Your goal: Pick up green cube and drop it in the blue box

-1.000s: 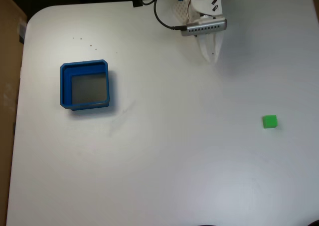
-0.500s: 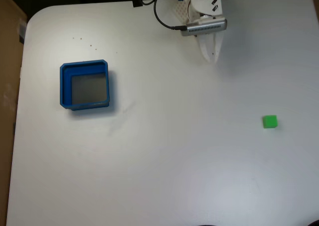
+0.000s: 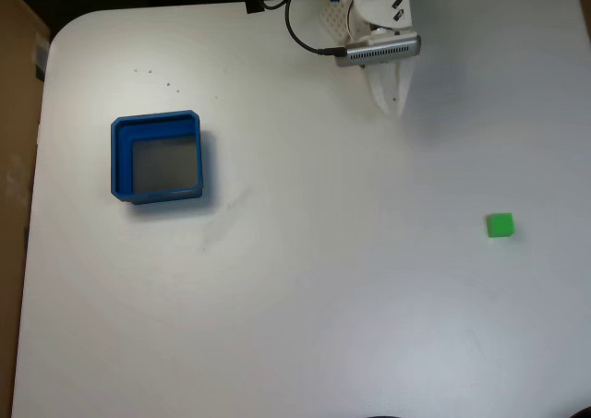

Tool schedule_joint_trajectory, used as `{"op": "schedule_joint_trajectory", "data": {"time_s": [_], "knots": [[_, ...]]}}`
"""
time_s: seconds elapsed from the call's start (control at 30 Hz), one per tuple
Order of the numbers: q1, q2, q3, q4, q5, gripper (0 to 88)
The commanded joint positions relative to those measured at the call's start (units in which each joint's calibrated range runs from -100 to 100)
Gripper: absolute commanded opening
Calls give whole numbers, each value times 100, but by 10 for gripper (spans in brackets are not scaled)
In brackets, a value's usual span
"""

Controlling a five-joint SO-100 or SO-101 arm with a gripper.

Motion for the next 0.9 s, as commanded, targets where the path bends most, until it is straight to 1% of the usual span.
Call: {"op": "schedule_joint_trajectory", "data": {"time_s": [0.0, 0.13, 0.3, 0.63, 0.87], "knots": [[-56, -58, 0, -81, 5, 21], [-128, -58, 9, -72, 5, 21], [-569, -58, 9, -72, 0, 21], [-1154, -49, 9, -72, 0, 21], [-1197, 9, -82, -72, -5, 21]]}}
